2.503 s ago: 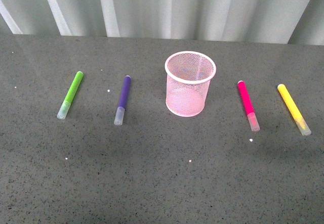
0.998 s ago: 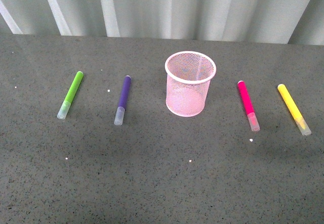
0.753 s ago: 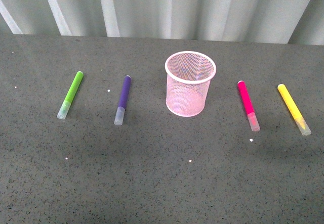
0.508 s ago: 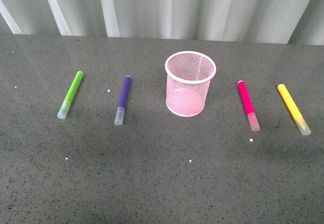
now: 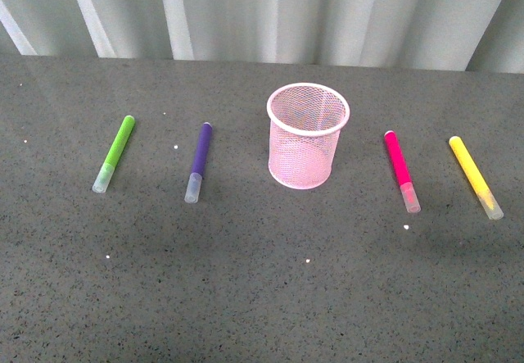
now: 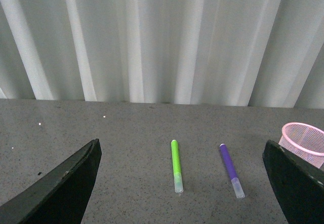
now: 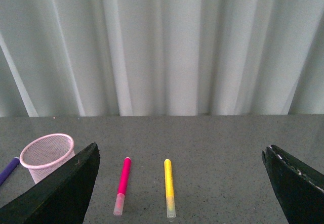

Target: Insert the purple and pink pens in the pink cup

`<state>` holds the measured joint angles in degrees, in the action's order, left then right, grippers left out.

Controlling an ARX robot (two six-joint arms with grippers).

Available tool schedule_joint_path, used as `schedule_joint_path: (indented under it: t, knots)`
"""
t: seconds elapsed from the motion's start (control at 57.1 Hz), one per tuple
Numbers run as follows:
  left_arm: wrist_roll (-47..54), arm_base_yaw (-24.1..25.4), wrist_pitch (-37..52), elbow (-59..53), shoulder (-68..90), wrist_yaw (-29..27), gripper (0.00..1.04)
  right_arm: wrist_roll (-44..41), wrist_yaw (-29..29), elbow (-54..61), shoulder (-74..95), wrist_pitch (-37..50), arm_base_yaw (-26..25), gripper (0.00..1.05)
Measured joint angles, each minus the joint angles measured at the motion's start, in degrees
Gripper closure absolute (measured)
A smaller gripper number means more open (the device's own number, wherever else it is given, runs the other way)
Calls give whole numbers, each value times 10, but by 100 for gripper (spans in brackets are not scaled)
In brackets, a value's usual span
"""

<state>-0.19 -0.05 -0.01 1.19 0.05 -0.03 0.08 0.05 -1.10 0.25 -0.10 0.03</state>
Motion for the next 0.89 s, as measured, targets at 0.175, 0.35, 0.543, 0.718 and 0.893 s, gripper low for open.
schedule_joint_path:
  t: [0.175,0.35,0.543,0.718,0.893]
  knots:
    - [0,0,0,0,0,0,7,0,0,0,0,0,0,7]
    - [-13,-4,-40,13,17,10,7,0,0,0,0,0,0,7]
    - [-50,-121,-38,105,233,-57,7,0,0,0,0,0,0,7]
    - [-32,-177,113,214,445,-72,7,0,0,0,0,0,0,7]
    - [-27,-198,110,374,689,-41,7,0,0,0,0,0,0,7]
